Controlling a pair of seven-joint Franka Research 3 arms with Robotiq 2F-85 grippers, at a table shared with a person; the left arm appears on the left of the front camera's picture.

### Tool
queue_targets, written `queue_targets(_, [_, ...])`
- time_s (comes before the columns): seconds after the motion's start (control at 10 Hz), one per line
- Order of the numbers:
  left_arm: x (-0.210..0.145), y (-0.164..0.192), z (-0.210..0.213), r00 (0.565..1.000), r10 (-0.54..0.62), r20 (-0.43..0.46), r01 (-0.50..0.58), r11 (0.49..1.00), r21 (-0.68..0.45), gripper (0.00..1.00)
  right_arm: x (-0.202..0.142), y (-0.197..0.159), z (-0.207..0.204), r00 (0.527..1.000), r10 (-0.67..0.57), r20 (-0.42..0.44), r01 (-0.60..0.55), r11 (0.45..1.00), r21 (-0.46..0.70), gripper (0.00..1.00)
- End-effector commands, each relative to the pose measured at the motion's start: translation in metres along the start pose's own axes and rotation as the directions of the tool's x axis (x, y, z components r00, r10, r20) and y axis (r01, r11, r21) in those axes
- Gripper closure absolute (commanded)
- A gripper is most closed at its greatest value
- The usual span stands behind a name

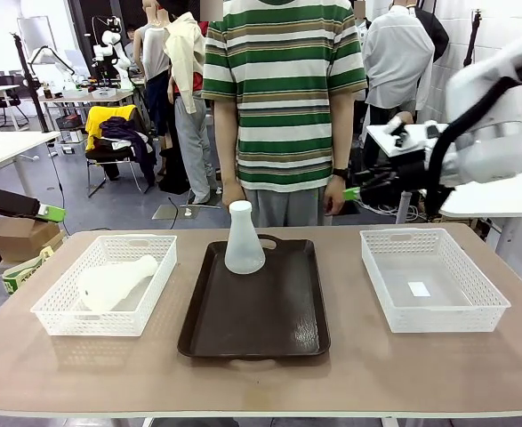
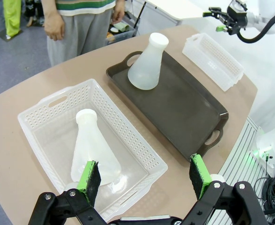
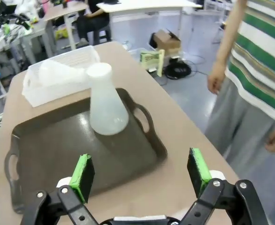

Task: Prepare the laboratory tools.
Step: Pick up the Big flask that the person points to.

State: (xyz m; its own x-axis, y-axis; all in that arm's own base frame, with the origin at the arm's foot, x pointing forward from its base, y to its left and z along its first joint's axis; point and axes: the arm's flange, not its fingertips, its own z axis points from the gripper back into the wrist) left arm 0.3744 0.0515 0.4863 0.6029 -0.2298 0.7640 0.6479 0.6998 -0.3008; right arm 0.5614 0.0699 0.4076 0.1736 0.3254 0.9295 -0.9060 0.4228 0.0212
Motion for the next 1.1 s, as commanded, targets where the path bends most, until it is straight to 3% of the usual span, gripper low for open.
queue_targets(0.0, [-0.001, 0.003, -0.002, 0.999, -0.017, 0.027, 0.017, 1.0, -0.012, 0.0, -0.035, 0.008, 0.015, 0.995, -0.08, 0.053, 0.082, 0.996, -0.039, 0.0])
queue_targets(0.5, [-0.001, 0.003, -0.002, 0.999, -0.017, 0.027, 0.017, 1.0, -0.012, 0.0, -0.074, 0.012, 0.024, 0.983, -0.153, 0.096, 0.157, 0.987, -0.036, 0.0])
queue_targets(1.0, [-0.001, 0.003, -0.002, 0.999, -0.017, 0.027, 0.017, 1.0, -0.012, 0.0, -0.07, 0.011, 0.026, 0.984, -0.167, 0.067, 0.169, 0.985, -0.031, 0.0])
